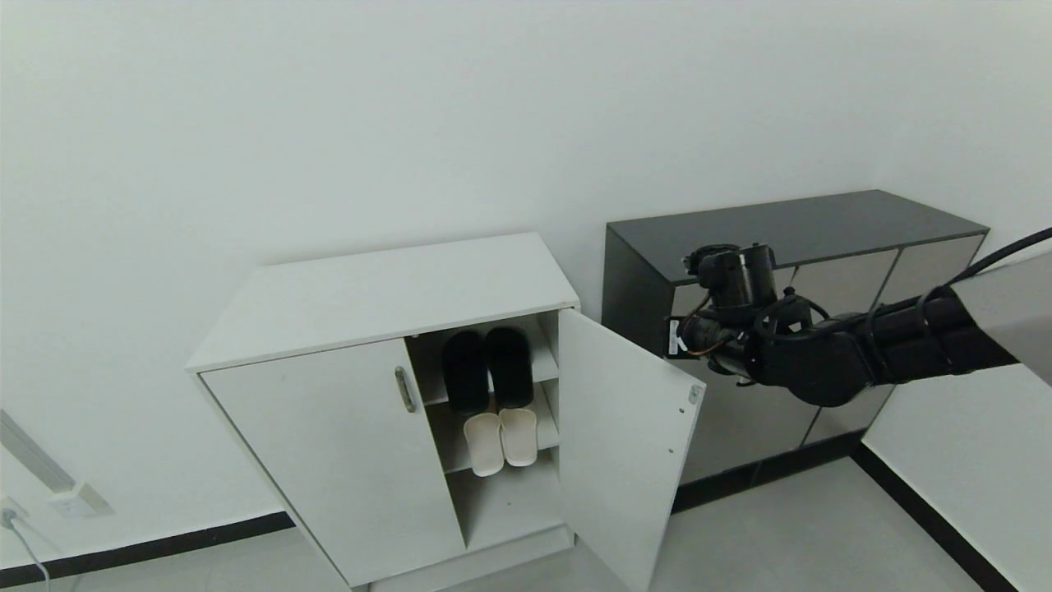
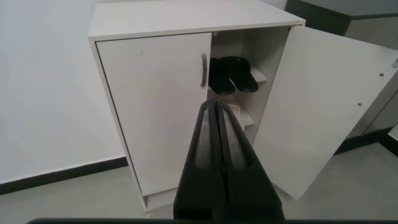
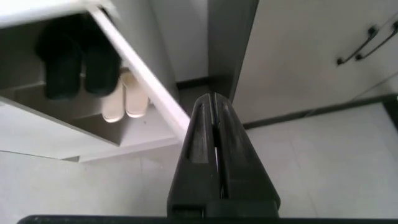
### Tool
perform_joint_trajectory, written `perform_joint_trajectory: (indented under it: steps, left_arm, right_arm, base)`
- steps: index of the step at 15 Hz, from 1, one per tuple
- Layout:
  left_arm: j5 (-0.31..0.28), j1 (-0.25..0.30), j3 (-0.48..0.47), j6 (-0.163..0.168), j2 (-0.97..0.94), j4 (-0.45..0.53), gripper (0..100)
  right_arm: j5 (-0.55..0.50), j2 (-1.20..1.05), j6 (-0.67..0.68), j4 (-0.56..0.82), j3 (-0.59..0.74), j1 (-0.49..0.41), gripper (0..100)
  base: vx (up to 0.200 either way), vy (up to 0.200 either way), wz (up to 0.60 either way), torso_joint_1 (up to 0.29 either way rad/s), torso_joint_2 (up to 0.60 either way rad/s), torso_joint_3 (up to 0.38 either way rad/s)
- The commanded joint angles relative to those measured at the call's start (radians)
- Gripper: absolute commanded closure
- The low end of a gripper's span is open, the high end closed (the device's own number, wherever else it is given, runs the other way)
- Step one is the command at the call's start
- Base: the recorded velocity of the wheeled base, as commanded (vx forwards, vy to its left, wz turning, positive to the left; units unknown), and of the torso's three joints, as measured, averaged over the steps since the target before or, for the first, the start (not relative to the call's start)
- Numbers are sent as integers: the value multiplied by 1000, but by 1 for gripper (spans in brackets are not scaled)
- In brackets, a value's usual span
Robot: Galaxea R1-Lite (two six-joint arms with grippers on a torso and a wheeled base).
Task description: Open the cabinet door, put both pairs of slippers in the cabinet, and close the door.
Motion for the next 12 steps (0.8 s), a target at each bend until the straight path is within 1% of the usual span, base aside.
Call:
perform_joint_trajectory:
  steps: [1, 9, 12]
  left_arm:
    - [0, 0, 0, 0, 1, 0, 100]
    - [-1, 0, 0, 0, 1, 0, 100]
    - [-1, 0, 0, 0, 1, 0, 100]
  right_arm:
    - [15, 61, 6, -1, -15, -20, 100]
    - [19, 90, 8, 0, -12, -17, 100]
    - [19, 90, 9, -1, -3, -2, 100]
  base:
    - [0, 0, 0, 0, 0, 0]
    - [0, 0, 0, 0, 0, 0]
    - [0, 0, 0, 0, 0, 0]
